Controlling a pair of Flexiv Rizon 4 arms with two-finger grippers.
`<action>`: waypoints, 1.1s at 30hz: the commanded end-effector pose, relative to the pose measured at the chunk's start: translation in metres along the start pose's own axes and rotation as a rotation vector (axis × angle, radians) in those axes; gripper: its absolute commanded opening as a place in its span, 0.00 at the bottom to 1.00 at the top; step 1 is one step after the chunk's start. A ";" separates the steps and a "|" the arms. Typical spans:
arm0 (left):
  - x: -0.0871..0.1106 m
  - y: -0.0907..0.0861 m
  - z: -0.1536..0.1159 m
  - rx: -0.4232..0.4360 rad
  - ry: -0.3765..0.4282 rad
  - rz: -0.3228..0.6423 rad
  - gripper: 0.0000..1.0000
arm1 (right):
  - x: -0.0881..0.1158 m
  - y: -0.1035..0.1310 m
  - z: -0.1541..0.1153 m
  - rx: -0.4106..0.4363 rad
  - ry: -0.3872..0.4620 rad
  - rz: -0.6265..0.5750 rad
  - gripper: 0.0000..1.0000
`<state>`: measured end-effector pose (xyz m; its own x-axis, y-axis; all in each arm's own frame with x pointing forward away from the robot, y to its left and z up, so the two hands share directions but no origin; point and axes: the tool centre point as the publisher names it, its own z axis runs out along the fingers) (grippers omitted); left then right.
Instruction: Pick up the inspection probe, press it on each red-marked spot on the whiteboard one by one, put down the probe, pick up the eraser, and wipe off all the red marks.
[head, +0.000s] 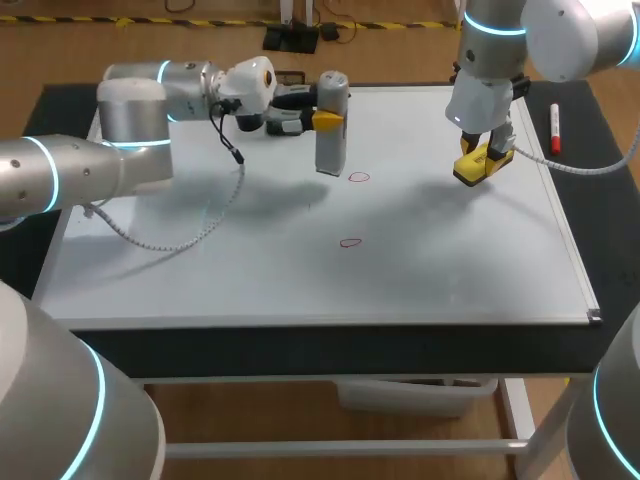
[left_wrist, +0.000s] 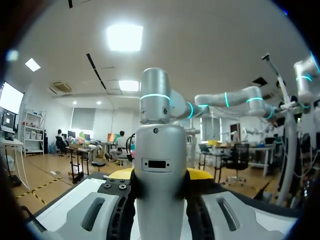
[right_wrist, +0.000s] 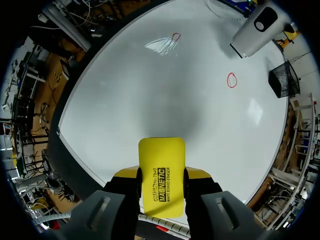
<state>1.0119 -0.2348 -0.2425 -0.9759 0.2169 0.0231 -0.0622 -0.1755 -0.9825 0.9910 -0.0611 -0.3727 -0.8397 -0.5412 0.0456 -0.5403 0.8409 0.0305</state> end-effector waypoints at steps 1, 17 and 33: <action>-0.014 0.010 0.010 0.021 0.033 -0.004 0.00 | -0.001 -0.001 -0.001 0.001 0.004 -0.001 0.00; -0.029 0.028 0.027 0.013 0.017 -0.005 0.00 | -0.001 -0.001 -0.001 0.001 0.004 -0.001 0.00; -0.036 0.038 0.031 0.024 0.001 -0.011 0.00 | -0.001 -0.001 -0.001 0.001 0.004 -0.001 0.00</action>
<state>1.0351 -0.2769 -0.2729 -0.9769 0.2109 0.0353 -0.0767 -0.1914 -0.9785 0.9910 -0.0611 -0.3728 -0.8397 -0.5412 0.0453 -0.5403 0.8409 0.0306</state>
